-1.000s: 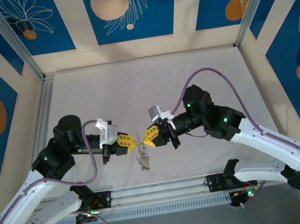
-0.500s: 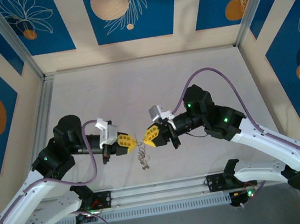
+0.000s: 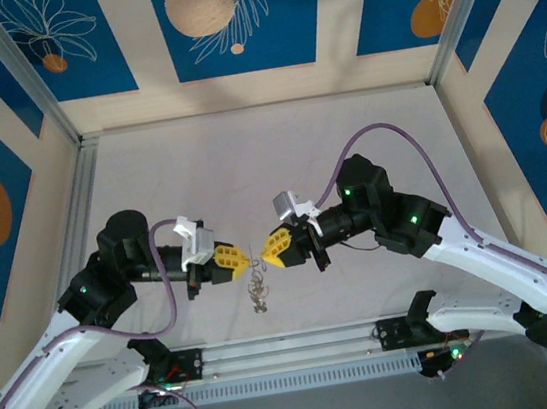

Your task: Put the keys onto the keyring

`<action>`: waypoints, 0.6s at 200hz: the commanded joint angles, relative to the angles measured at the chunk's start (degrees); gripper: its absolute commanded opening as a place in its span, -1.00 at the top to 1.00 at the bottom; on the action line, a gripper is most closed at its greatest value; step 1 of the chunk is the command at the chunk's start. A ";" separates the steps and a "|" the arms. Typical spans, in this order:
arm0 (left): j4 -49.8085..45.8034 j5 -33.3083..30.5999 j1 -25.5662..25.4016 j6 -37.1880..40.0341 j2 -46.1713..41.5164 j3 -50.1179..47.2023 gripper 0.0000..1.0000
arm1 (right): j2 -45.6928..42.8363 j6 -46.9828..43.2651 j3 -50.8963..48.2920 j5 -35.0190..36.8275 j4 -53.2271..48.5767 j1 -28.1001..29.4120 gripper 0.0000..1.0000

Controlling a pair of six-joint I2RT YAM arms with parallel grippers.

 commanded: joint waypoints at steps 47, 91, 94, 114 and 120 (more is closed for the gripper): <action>2.40 1.75 0.37 0.21 -1.19 0.50 1.00 | 0.93 0.85 1.62 -1.36 1.25 0.24 1.00; 2.38 1.81 0.38 0.12 -1.24 0.50 1.00 | 1.02 0.97 1.36 -1.56 1.70 0.27 1.00; 2.42 1.79 0.41 0.12 -1.27 0.48 1.00 | 1.02 0.97 1.36 -1.58 1.66 0.25 1.00; 2.29 1.65 0.39 0.14 -1.28 0.50 1.00 | 0.73 0.88 1.36 -1.76 1.53 0.44 1.00; 2.29 1.65 0.42 0.18 -1.26 0.50 1.00 | 0.64 0.88 1.36 -1.59 1.44 0.45 1.00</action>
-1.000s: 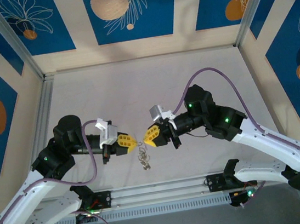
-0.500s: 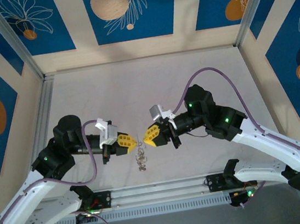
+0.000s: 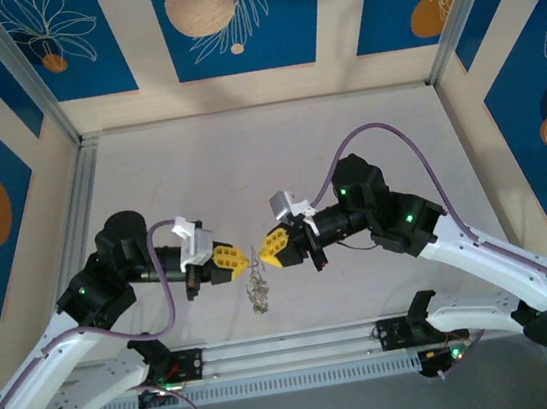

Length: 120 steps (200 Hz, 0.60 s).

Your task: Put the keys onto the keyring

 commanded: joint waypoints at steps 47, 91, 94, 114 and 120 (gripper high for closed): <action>1.81 1.36 0.43 0.30 -0.90 0.49 1.00 | -1.45 0.60 1.71 -1.67 0.60 0.48 1.00; 1.78 1.33 0.38 0.36 -0.82 0.45 1.00 | -1.38 0.59 1.62 -1.56 0.68 0.70 1.00; 1.73 1.32 0.36 0.42 -0.89 0.49 1.00 | -1.37 0.59 1.62 -1.64 0.69 0.75 1.00; 1.90 1.42 0.42 0.29 -0.89 0.50 1.00 | -1.01 0.59 1.62 -1.47 0.60 0.75 1.00; 1.91 1.42 0.39 0.30 -0.90 0.48 1.00 | -1.02 0.59 1.47 -1.45 0.76 0.75 1.00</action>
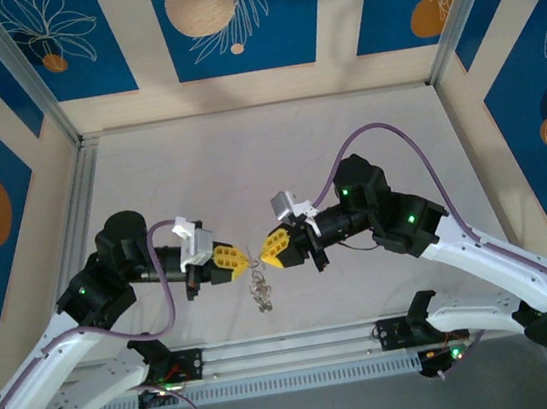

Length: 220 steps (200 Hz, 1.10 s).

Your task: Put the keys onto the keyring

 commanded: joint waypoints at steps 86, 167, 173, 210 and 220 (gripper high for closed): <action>1.99 1.17 0.42 0.30 -1.08 0.49 1.00 | 0.08 0.51 1.71 -1.88 0.41 0.86 1.00; 2.30 0.81 0.37 0.21 -1.17 0.30 1.00 | 0.76 0.34 1.80 -2.20 0.14 1.79 1.00; 2.30 0.73 0.41 0.20 -1.16 0.32 1.00 | 0.78 0.42 1.86 -2.22 0.22 1.76 1.00; 2.18 0.53 0.44 0.29 -1.08 0.41 1.00 | 1.48 0.59 2.31 -2.65 0.45 1.94 1.00; 2.07 0.18 0.41 0.37 -1.17 0.41 1.00 | 1.57 0.60 2.49 -2.58 0.25 2.07 1.00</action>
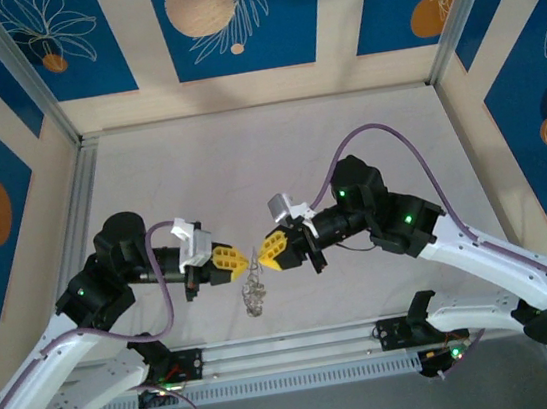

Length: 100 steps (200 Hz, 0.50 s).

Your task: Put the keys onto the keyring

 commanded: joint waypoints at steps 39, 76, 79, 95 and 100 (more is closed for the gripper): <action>1.79 -0.89 0.40 0.78 -1.24 0.41 1.00 | 0.21 0.13 2.87 -1.23 -2.20 1.29 1.00; 1.21 -1.84 0.36 1.24 -1.39 0.52 1.00 | -1.07 -0.85 3.52 2.09 -5.03 1.16 1.00; 1.26 -1.86 0.43 1.24 -1.41 0.50 1.00 | -1.10 -0.90 3.63 2.12 -5.13 1.15 1.00; 1.38 -1.95 0.42 1.22 -1.50 0.50 1.00 | -0.97 -0.91 3.75 1.76 -5.58 1.15 1.00; 1.48 -2.01 0.44 1.18 -1.48 0.45 1.00 | -0.88 -0.92 3.80 1.67 -5.80 1.14 1.00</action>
